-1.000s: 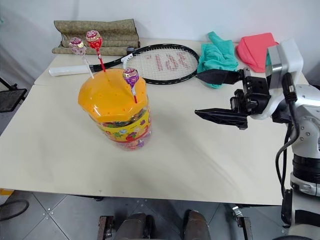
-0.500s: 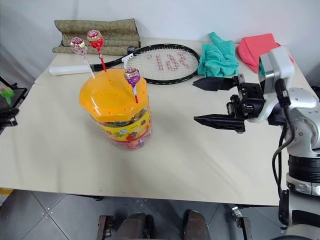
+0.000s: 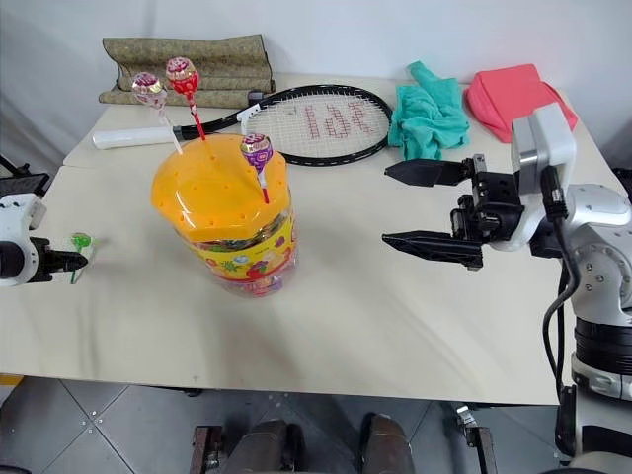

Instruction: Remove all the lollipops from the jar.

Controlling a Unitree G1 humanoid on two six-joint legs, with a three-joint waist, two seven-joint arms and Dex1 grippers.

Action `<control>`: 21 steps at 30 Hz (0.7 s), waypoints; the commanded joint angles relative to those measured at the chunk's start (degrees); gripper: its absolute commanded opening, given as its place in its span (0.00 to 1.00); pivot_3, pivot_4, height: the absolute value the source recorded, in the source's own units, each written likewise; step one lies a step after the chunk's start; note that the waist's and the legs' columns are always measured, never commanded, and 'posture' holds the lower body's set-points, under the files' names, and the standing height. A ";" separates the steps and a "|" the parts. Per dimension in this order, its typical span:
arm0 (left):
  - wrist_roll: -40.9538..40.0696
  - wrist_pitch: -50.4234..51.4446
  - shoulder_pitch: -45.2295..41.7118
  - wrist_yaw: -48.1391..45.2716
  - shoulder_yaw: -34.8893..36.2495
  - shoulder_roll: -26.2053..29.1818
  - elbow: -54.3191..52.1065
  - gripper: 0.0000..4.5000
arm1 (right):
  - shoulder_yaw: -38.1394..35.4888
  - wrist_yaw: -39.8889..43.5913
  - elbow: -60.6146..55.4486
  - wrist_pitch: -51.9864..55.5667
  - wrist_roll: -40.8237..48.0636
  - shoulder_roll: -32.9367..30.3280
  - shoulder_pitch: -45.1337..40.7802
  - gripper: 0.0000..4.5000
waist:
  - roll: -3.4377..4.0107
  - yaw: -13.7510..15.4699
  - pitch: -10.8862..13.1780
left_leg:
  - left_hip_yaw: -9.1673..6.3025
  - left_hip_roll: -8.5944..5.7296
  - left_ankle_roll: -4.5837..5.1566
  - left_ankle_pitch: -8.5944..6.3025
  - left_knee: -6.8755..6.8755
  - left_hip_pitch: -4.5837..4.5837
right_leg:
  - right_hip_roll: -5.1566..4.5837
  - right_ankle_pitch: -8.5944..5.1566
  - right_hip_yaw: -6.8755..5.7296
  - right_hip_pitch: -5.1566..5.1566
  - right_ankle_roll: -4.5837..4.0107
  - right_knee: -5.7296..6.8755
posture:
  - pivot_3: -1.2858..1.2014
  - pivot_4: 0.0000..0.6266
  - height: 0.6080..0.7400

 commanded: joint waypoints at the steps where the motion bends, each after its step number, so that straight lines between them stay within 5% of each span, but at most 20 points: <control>1: 0.20 3.83 0.55 -2.79 1.22 5.11 -7.87 0.57 | -2.15 -0.08 -0.87 -0.48 0.23 -1.62 -1.25 1.00 | -0.06 -0.24 0.03 | 0.00 0.01 0.00 0.00 0.00 0.00 | 0.00 0.00 0.00 -0.01 0.00 0.02 | 0.52 0.24 1.00; 7: -5.18 6.16 4.60 -8.29 12.16 11.96 -23.79 0.98 | -2.64 -1.13 -0.84 -0.45 0.04 -1.92 -1.22 1.00 | -0.29 -0.48 0.16 | -0.10 0.10 -0.02 -0.01 -0.01 -0.06 | 0.00 0.00 0.02 -0.15 0.00 0.08 | 0.52 0.24 1.00; 16: -16.03 -20.73 7.84 -22.81 28.52 -2.04 -35.17 0.99 | -3.10 -2.58 -2.27 -0.52 0.40 -1.67 -0.32 1.00 | -0.28 0.40 0.16 | -0.05 0.04 -0.01 -0.01 0.20 -0.10 | -0.08 0.00 0.05 -0.07 -0.01 0.11 | 0.52 0.24 1.00; 21: -22.60 -29.07 5.90 -32.89 28.06 -7.64 -34.14 0.99 | -4.80 -4.15 -4.24 -0.16 0.97 -2.36 1.78 1.00 | -0.28 0.32 0.16 | 0.00 0.04 -0.01 -0.01 0.21 -0.15 | -0.07 0.00 -0.03 -0.09 -0.01 0.11 | 0.52 0.24 1.00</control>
